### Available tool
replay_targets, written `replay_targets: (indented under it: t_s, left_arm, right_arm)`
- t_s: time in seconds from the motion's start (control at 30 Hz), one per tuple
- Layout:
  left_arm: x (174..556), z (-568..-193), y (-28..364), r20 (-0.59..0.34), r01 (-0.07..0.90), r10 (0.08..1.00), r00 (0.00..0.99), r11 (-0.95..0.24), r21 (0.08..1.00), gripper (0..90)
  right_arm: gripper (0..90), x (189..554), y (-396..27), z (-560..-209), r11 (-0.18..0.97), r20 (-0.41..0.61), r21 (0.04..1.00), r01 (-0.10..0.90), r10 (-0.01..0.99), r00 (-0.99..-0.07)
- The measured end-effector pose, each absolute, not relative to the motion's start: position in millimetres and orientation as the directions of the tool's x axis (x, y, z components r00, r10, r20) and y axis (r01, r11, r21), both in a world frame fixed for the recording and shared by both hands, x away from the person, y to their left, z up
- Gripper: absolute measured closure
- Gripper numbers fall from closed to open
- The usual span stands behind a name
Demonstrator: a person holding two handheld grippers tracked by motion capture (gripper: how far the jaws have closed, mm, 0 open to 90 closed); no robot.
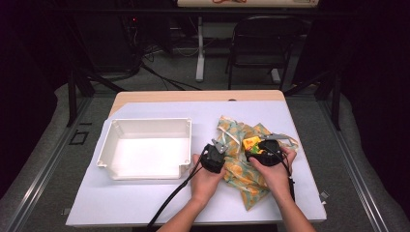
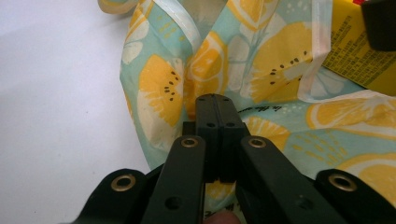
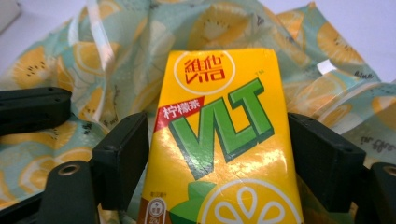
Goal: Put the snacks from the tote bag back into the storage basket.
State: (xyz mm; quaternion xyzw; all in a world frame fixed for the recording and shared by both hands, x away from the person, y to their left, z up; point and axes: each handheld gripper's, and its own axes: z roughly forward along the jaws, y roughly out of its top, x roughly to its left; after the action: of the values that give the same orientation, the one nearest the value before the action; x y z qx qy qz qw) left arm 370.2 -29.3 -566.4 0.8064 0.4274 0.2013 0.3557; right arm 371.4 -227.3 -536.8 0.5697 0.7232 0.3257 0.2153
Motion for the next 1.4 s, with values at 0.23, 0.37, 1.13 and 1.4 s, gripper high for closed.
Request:
replay_targets:
  t_s: [0.23, 0.37, 1.13, 1.4]
  left_arm:
    - [370.1, -566.5, -29.5, 0.024, 0.545, 0.834, 0.551, -0.382, 0.746, 90.0]
    - [370.1, -566.5, -29.4, 0.023, 0.545, 0.833, 0.553, -0.382, 0.746, 90.0]
    - [369.8, -566.5, -29.8, 0.024, 0.545, 0.834, 0.552, -0.383, 0.746, 90.0]
    - [369.8, -566.5, -29.9, 0.025, 0.545, 0.834, 0.552, -0.383, 0.746, 90.0]
  right_arm:
    - [22.6, 376.4, -228.2, -542.0, 0.119, 0.092, 0.663, 0.739, 0.967, -0.238]
    - [21.8, 380.3, -226.7, -544.8, 0.125, 0.091, 0.615, 0.778, 0.97, -0.228]
    - [22.0, 392.3, -224.9, -534.8, 0.149, 0.093, 0.483, 0.863, 0.971, -0.22]
    - [24.2, 397.2, -223.8, -537.1, 0.18, 0.068, 0.434, 0.883, 0.97, -0.232]
